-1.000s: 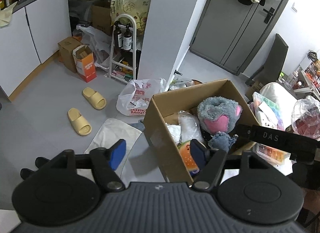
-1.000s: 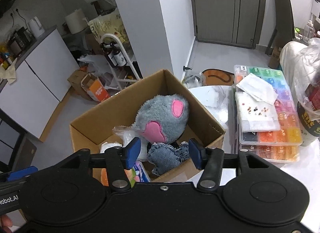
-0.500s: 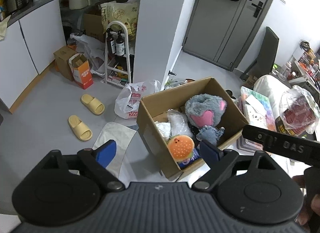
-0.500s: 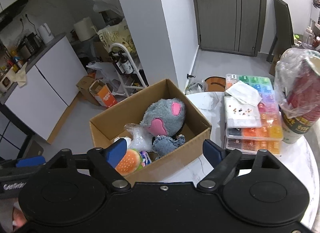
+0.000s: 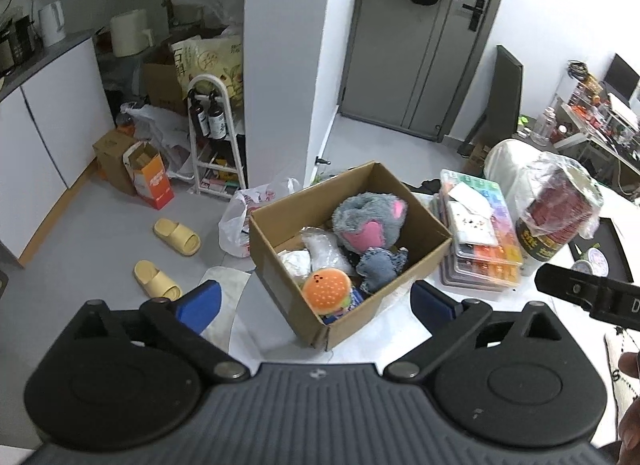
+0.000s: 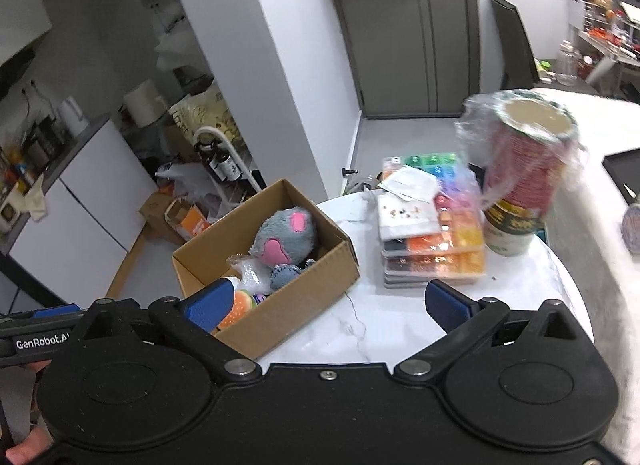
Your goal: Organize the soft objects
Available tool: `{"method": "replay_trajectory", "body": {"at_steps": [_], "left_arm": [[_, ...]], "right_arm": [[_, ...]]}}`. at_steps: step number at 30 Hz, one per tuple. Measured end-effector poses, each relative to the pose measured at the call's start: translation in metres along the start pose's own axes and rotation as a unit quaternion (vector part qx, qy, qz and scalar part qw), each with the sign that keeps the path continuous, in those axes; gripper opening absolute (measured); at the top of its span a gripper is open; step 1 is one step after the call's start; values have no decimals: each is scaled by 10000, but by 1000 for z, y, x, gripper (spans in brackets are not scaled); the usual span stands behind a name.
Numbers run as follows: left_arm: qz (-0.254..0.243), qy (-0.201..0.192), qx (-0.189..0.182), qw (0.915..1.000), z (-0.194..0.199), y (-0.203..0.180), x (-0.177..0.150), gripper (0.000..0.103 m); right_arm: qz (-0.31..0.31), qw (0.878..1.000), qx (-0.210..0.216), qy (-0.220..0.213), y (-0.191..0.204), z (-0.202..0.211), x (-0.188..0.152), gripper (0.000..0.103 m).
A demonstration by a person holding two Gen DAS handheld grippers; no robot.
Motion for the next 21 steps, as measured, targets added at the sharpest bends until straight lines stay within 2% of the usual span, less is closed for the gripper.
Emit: {"method": "replay_trajectory", "body": {"at_steps": [12,21], "left_arm": [[-305,-137,-146,9993,35,-27,-9,103],[-460,-364,-286,9979,64,-36,-21,103]], "right_arm": [[-664,9971,-311,-200,-40,38,-20,103],[-684,9956,-371,-523,-56,75,-31,103]]}}
Point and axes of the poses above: each gripper's, at about its wrist camera, not at the fingertips, and z roughly against the way its jaws point, y to its left, x to its top, the point moved 2 cm from there along -z, roughly the way its jaws point, and after that the axes turned 14 degrees about -x, right-handed, at the moved point
